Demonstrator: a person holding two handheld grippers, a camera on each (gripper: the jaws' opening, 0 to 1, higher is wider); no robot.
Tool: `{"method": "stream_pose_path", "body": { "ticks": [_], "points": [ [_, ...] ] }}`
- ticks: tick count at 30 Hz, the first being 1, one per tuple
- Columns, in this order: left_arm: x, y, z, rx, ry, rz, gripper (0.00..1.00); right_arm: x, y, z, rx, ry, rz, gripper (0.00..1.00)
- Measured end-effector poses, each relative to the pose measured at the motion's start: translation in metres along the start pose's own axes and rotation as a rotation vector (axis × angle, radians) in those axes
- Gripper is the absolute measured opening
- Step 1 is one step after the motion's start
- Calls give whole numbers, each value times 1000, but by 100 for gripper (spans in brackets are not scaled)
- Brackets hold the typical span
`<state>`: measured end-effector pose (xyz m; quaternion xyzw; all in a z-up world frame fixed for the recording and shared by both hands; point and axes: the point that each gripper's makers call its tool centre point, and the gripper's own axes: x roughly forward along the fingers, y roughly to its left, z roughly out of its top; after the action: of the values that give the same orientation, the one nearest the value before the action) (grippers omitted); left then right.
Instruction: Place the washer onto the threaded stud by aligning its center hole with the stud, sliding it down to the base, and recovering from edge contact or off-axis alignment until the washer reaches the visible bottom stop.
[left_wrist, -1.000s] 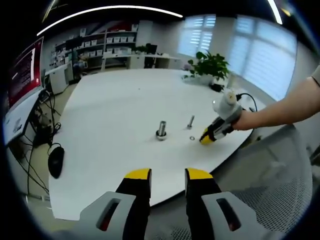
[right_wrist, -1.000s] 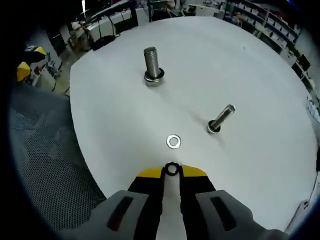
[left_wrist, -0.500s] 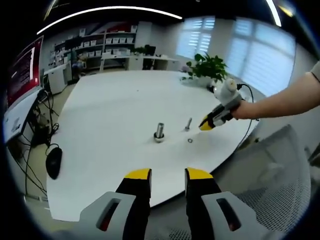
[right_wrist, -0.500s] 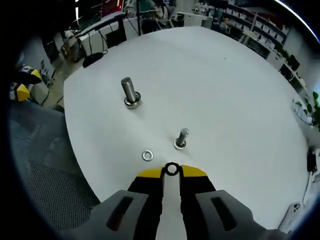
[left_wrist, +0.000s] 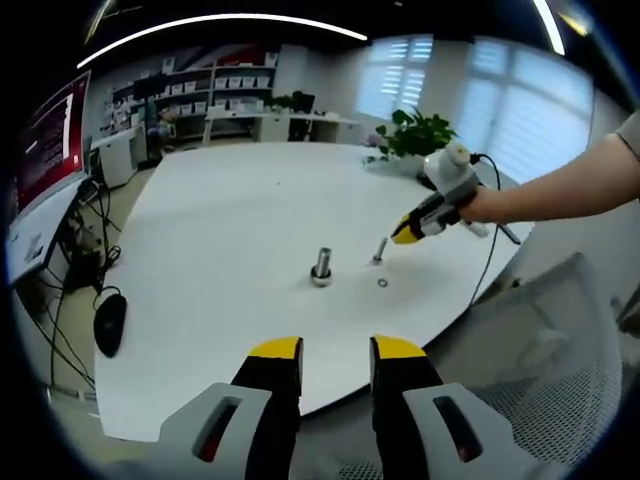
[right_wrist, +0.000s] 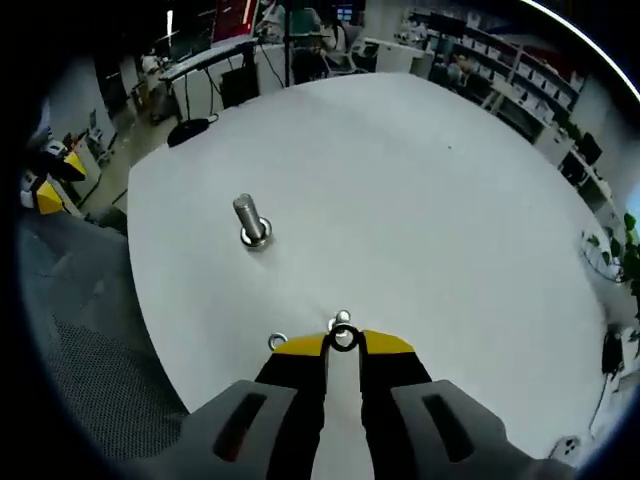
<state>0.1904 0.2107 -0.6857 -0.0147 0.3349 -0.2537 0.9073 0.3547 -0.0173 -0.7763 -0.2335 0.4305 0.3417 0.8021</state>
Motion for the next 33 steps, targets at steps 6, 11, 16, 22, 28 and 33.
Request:
{"method": "stream_pose_path", "body": {
  "ticks": [6,11,16,22,28,33],
  "points": [
    [1,1,0,4,5,3,25,3,-2,3,-36,3,2,14],
    [0,1,-1,2,7,7,25,8,-3,5,-32,7,8,14],
    [0,2,0,1,6,11,24,11,-2,7,-43,14,18,14],
    [1,2,0,-2,7,12,24,17,-1,4,-62,42,27,14],
    [0,4,-1,-6,8,19,24,25,-2,-1,-72,70,37,14],
    [0,5,-2,-8,11,24,24,32,-2,-8,-35,87,52,14]
  ]
}}
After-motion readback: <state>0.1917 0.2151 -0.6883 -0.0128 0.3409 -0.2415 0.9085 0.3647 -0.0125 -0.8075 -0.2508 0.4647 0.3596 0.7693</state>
